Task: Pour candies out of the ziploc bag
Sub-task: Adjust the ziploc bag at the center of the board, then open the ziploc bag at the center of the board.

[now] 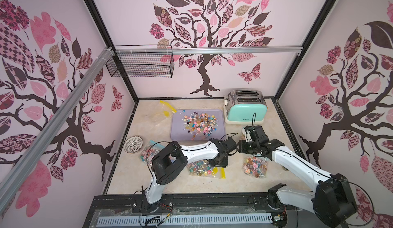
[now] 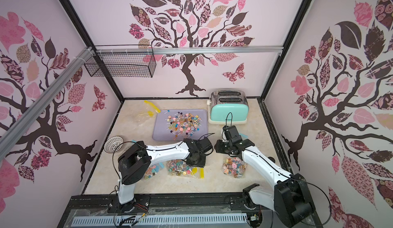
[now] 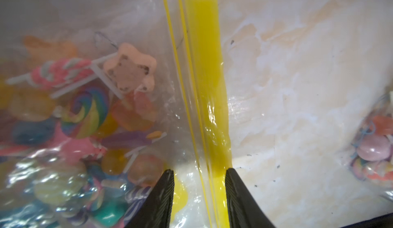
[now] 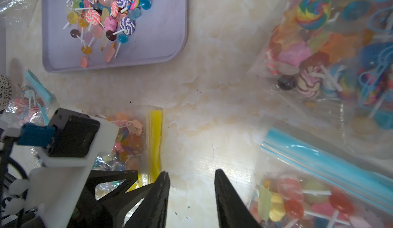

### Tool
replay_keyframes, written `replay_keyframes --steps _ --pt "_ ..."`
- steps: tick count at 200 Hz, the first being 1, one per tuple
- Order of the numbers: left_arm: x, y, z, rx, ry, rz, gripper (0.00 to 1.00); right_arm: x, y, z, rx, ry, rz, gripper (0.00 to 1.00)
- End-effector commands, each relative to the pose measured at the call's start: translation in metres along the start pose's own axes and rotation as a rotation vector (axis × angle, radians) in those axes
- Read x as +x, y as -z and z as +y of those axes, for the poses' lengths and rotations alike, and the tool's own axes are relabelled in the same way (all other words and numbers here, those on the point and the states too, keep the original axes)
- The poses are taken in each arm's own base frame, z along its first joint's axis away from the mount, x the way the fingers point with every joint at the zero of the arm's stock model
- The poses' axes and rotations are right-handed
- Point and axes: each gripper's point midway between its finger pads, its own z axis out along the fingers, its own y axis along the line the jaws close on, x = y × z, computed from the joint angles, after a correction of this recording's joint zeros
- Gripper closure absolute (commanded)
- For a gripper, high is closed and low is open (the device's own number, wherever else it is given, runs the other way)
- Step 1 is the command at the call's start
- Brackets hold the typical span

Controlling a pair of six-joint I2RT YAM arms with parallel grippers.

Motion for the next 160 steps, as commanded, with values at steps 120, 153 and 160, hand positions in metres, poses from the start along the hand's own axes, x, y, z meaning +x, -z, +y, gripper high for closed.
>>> replay_keyframes --steps 120,153,160 --pt "0.008 -0.018 -0.010 0.003 -0.001 0.036 0.75 0.004 -0.003 0.002 -0.031 0.010 0.010 0.66" --pt "0.006 -0.010 -0.014 0.023 -0.001 0.024 0.81 0.006 -0.004 0.003 -0.034 0.011 0.016 0.66" --pt "0.005 -0.009 -0.015 0.029 -0.001 0.021 0.81 0.005 -0.005 0.003 -0.036 0.011 0.017 0.66"
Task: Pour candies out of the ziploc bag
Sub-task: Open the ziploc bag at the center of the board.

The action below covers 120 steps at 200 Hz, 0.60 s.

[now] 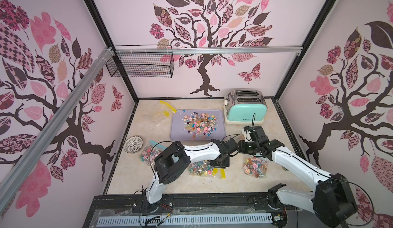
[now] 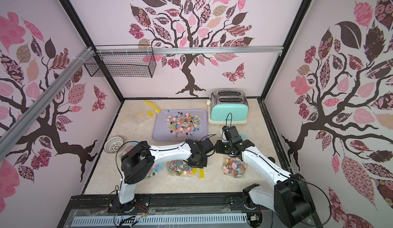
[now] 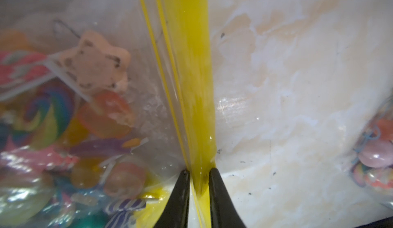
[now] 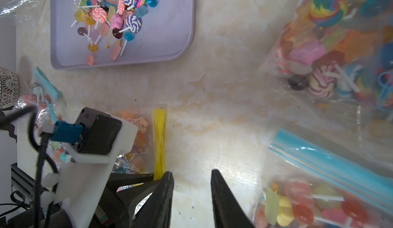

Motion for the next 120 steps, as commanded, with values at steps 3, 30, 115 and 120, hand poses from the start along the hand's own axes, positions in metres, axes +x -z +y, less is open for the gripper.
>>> replay_keyframes --steps 3,30,115,120 --pt "0.000 0.002 -0.007 0.021 -0.007 -0.003 0.81 0.004 -0.003 -0.001 -0.007 0.009 0.015 0.66" --pt "-0.001 0.008 -0.010 0.040 -0.012 -0.019 0.91 0.005 -0.005 0.000 -0.015 0.009 0.023 0.68" --pt "0.004 0.020 -0.008 0.137 -0.024 -0.076 1.00 0.047 -0.025 0.021 -0.225 0.021 0.187 0.67" --pt "0.004 0.021 -0.010 0.155 -0.028 -0.080 1.00 0.052 -0.027 0.023 -0.254 0.015 0.208 0.66"
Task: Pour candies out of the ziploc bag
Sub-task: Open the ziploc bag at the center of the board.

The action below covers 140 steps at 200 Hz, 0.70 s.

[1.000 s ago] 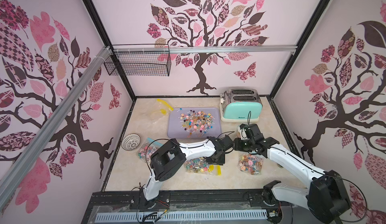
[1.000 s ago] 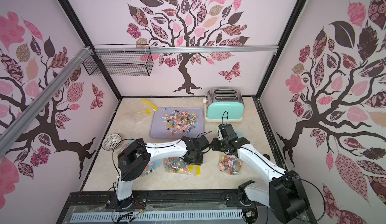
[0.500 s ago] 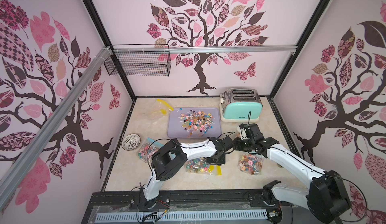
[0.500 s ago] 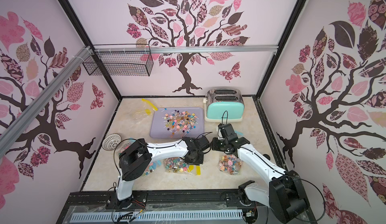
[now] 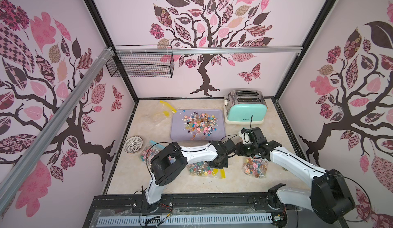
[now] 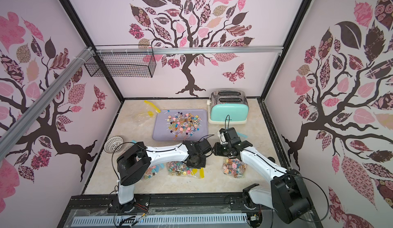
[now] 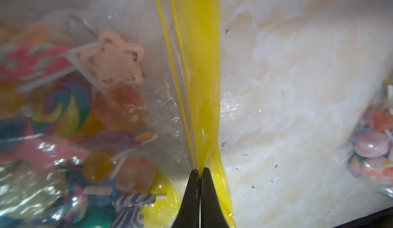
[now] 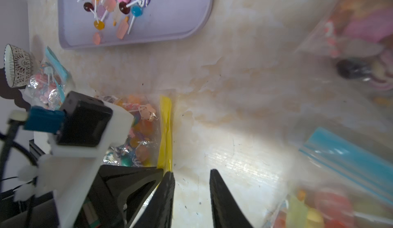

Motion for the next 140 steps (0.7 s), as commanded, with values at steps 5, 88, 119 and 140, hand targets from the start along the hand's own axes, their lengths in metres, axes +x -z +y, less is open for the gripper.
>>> replay_keyframes --steps 5,88,119,140 --pt "0.000 0.015 -0.016 0.126 -0.029 -0.048 1.00 0.026 -0.015 0.017 -0.169 -0.003 0.112 0.66" --pt "0.005 0.013 -0.017 0.219 -0.031 -0.070 1.00 0.070 -0.049 0.034 -0.307 -0.032 0.239 0.67" --pt "0.006 0.014 -0.017 0.225 -0.032 -0.073 1.00 0.071 -0.056 0.031 -0.294 -0.044 0.245 0.69" --pt "0.006 0.016 -0.016 0.226 -0.026 -0.077 1.00 0.071 -0.062 0.029 -0.290 -0.052 0.250 0.71"
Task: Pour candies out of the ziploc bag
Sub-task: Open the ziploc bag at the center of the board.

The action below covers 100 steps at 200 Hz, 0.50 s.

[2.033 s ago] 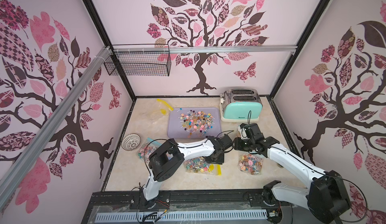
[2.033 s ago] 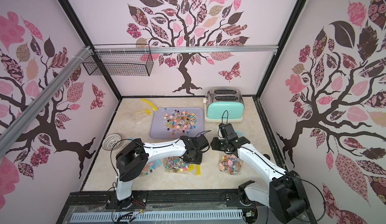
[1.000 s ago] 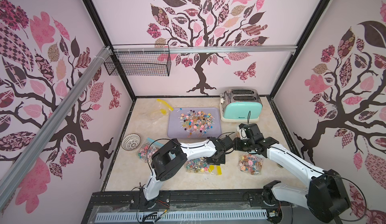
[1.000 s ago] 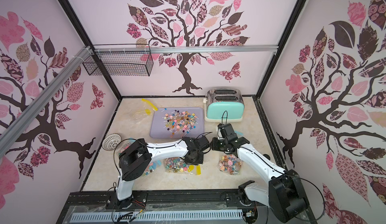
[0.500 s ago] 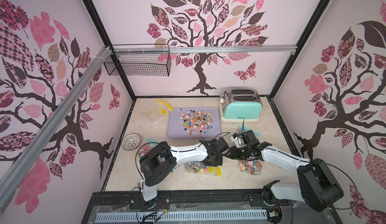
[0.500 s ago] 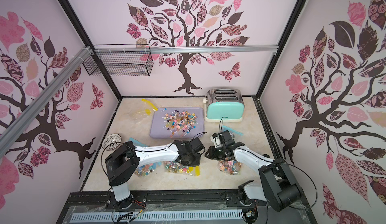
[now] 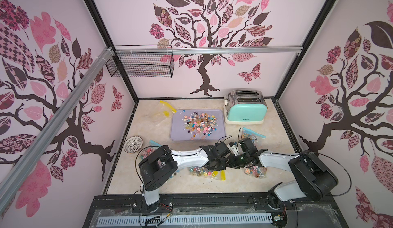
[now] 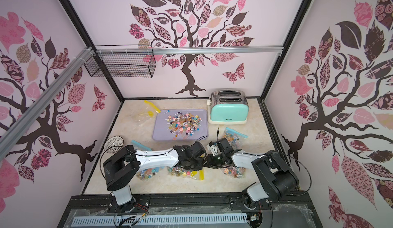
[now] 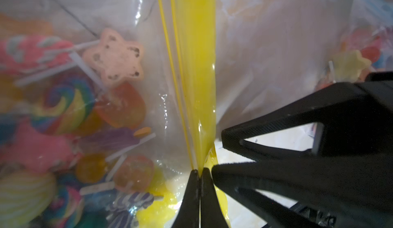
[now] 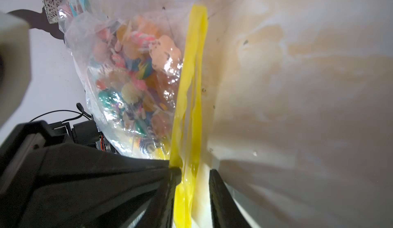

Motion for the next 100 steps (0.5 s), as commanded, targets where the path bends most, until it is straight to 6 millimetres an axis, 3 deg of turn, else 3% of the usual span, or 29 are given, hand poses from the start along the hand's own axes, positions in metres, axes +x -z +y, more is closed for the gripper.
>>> replay_keyframes --steps 1,100 --pt "-0.004 0.010 -0.012 0.059 -0.010 -0.028 1.00 -0.002 -0.006 -0.001 -0.014 -0.009 0.006 0.71" --pt "-0.004 0.017 0.002 0.017 0.018 -0.058 1.00 -0.006 -0.015 0.008 -0.076 -0.021 0.021 0.77"
